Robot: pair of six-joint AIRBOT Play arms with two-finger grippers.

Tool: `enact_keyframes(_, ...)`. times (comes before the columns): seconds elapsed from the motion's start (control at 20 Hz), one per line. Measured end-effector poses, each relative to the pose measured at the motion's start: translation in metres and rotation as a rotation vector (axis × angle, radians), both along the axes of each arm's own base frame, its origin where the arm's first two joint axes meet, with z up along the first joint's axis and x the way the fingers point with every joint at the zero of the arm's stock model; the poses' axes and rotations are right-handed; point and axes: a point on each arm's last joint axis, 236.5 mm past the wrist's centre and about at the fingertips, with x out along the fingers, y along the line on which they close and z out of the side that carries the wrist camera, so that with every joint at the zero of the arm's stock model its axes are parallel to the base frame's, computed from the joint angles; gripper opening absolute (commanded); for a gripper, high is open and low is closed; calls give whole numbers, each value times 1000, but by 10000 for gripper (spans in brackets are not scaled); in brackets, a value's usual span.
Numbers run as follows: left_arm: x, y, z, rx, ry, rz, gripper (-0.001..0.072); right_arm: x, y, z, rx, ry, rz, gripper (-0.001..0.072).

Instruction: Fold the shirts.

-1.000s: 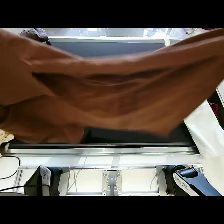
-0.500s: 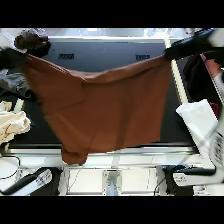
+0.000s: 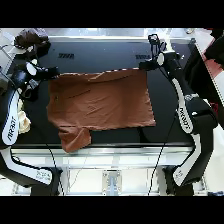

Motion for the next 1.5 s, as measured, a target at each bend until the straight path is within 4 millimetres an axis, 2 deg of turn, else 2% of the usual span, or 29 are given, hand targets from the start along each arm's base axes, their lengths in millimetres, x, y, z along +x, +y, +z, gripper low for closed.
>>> enact_keyframes(0.1,3,9,13,8,-29,19,716,8,-10,18,19,-42,-32,395)
enact_keyframes(0.15,1,15,27,13,-48,29,715,6,-19,26,19,-36,-49,395)
enact_keyframes(0.2,-6,21,45,17,-64,39,712,2,-31,38,14,-37,-67,395)
enact_keyframes(0.3,-28,39,85,51,-85,63,710,-21,-66,55,-19,21,-115,394)
enact_keyframes(0.45,-89,76,139,126,-115,137,710,-69,-121,77,-64,125,-178,392)
enact_keyframes(0.5,-114,89,149,139,-120,177,710,-85,-135,83,-68,150,-198,393)
enact_keyframes(0.6,-171,114,149,120,-111,306,708,-114,-158,95,-59,176,-228,392)
enact_keyframes(0.7,-229,137,123,37,-74,495,706,-140,-165,101,-36,204,-230,383)
enact_keyframes(0.75,-258,143,101,-20,-32,584,705,-149,-166,101,-31,216,-227,383)
enact_keyframes(0.8,-280,142,77,-88,14,645,697,-156,-165,103,-24,222,-217,383)
enact_keyframes(0.9,-311,122,25,-262,125,685,595,-166,-164,100,-17,244,-203,383)
enact_keyframes(1.0,-316,92,-7,-450,166,636,587,-169,-160,102,-8,244,-184,383)
enact_keyframes(1.1,-312,73,-24,-586,168,578,588,-172,-156,101,3,249,-168,383)
enact_keyframes(1.5,-316,24,-88,-851,361,367,587,-177,-135,100,73,271,-105,381)
